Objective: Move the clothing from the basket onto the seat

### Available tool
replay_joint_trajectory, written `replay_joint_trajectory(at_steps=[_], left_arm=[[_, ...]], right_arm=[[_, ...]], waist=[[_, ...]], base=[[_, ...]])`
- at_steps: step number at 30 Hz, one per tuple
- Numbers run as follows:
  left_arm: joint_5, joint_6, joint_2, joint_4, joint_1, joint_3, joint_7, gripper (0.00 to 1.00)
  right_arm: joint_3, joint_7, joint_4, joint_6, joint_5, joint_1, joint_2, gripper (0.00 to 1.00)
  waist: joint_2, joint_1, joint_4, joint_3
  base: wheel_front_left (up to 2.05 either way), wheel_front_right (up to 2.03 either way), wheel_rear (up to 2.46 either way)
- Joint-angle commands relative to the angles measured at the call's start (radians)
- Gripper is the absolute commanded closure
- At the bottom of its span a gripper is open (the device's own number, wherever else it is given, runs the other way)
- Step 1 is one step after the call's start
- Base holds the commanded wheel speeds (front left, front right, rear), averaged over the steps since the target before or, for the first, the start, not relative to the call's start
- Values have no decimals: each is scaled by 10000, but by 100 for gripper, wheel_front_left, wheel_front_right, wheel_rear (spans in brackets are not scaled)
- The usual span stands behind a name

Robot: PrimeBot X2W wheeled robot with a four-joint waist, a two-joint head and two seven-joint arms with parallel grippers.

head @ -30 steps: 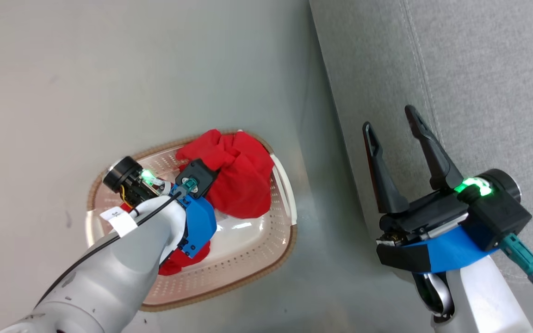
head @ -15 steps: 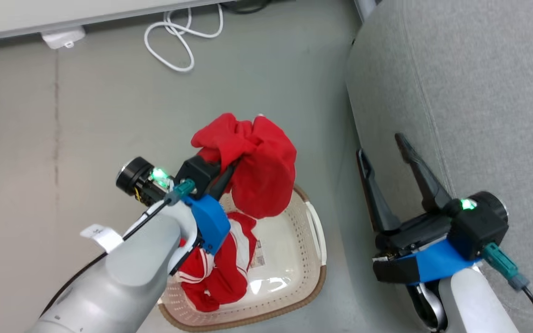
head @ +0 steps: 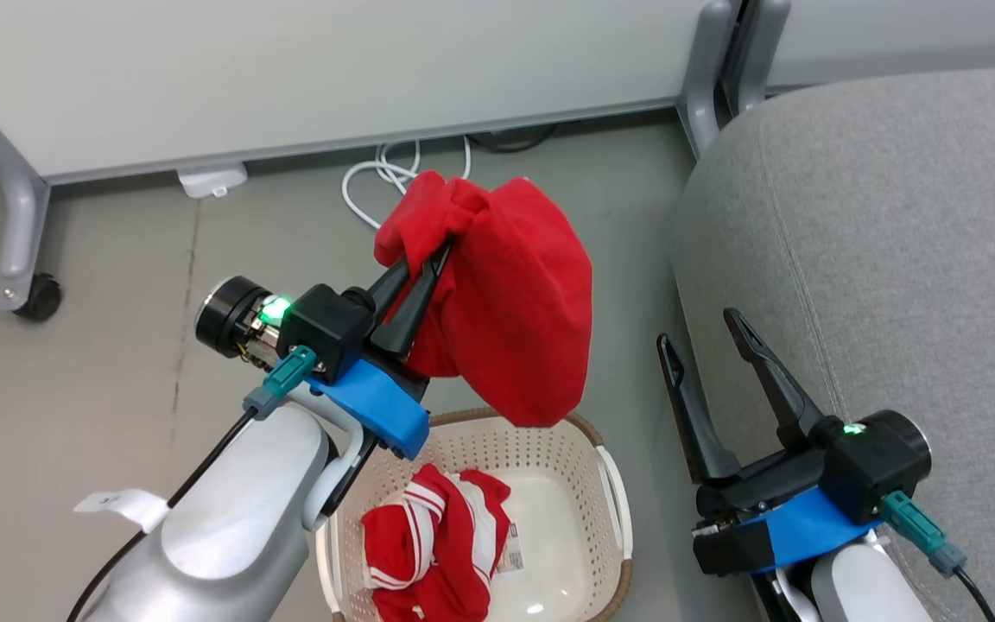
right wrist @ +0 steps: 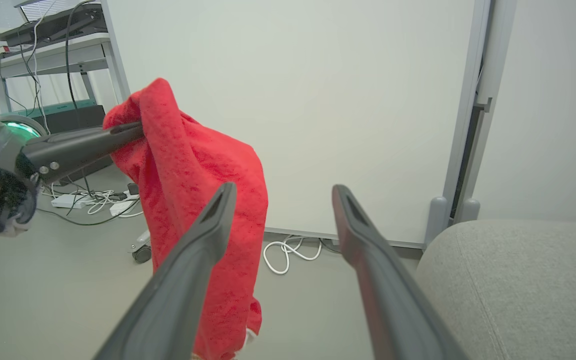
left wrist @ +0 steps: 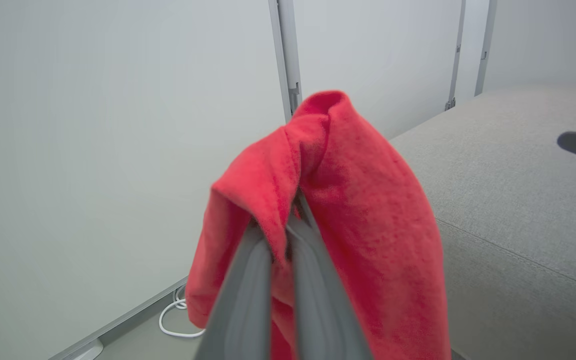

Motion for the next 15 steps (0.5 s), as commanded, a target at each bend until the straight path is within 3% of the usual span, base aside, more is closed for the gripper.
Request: replay_joint_trajectory(at_steps=[1, 8, 15], left_arm=[[38, 27, 7, -114, 116, 97, -50, 100], [513, 55, -114, -1433, 382, 858, -50, 100], [835, 49, -184, -2123, 504, 1014, -51, 100]], right_arm=[[-15, -29, 24, 3, 28, 115, -35, 0], [33, -29, 51, 5, 71, 443, -34, 0], [178, -29, 107, 3, 0, 609, -34, 0]], waist=[[-1, 1, -9, -67], [-1, 1, 168, -606], [-1, 1, 295, -941]], base=[[0, 0, 0], [0, 0, 0], [0, 0, 0]])
